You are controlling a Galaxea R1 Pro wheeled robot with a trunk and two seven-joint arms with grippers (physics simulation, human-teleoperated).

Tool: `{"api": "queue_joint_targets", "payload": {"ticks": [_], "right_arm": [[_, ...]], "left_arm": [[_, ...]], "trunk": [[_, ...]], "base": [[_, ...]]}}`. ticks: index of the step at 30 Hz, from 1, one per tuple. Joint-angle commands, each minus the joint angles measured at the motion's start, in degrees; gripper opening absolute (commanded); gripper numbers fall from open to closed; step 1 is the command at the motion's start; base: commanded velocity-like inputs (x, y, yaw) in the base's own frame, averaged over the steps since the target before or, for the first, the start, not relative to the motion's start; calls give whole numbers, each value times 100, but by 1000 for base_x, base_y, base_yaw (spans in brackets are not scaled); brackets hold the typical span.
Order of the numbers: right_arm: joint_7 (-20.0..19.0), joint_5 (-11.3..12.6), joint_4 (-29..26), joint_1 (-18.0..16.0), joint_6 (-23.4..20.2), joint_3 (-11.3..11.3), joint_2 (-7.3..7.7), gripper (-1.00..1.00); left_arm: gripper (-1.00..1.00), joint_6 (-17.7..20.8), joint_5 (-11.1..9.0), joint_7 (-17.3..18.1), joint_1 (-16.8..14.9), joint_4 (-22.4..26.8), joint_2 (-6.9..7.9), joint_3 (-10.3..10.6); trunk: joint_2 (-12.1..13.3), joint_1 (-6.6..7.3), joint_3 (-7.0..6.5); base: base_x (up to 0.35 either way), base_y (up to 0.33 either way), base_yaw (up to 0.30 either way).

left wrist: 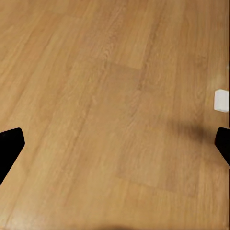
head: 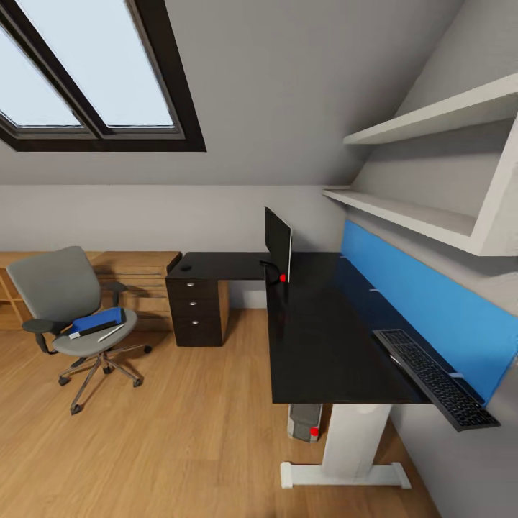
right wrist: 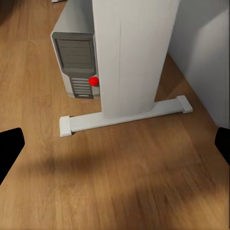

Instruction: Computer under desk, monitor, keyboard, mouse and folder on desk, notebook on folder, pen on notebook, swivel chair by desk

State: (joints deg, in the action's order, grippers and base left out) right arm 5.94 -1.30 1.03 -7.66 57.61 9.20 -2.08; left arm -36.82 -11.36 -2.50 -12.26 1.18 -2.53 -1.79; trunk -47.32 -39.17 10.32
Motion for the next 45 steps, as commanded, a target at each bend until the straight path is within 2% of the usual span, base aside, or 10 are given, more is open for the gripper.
{"api": "queue_joint_targets", "payload": {"ticks": [1,19,34,45], "right_arm": [[29,-17,11,-6,20,3,0,100],[46,-11,11,-6,14,11,23,100],[58,-11,11,-7,13,12,24,100],[63,-7,11,-7,13,14,24,100]], "left_arm": [[100,-18,19,-22,-4,-4,-2,-14],[100,-18,19,-8,-4,-4,-2,-14],[100,-18,19,2,-4,-4,6,-14],[100,-22,23,2,-4,-4,13,-14]], "trunk": [[-6,-1,8],[-6,-1,8],[-6,-1,8],[-6,-1,8]], "base": [[0,-141,0],[0,-33,0],[0,-257,0],[0,-58,0]]}}
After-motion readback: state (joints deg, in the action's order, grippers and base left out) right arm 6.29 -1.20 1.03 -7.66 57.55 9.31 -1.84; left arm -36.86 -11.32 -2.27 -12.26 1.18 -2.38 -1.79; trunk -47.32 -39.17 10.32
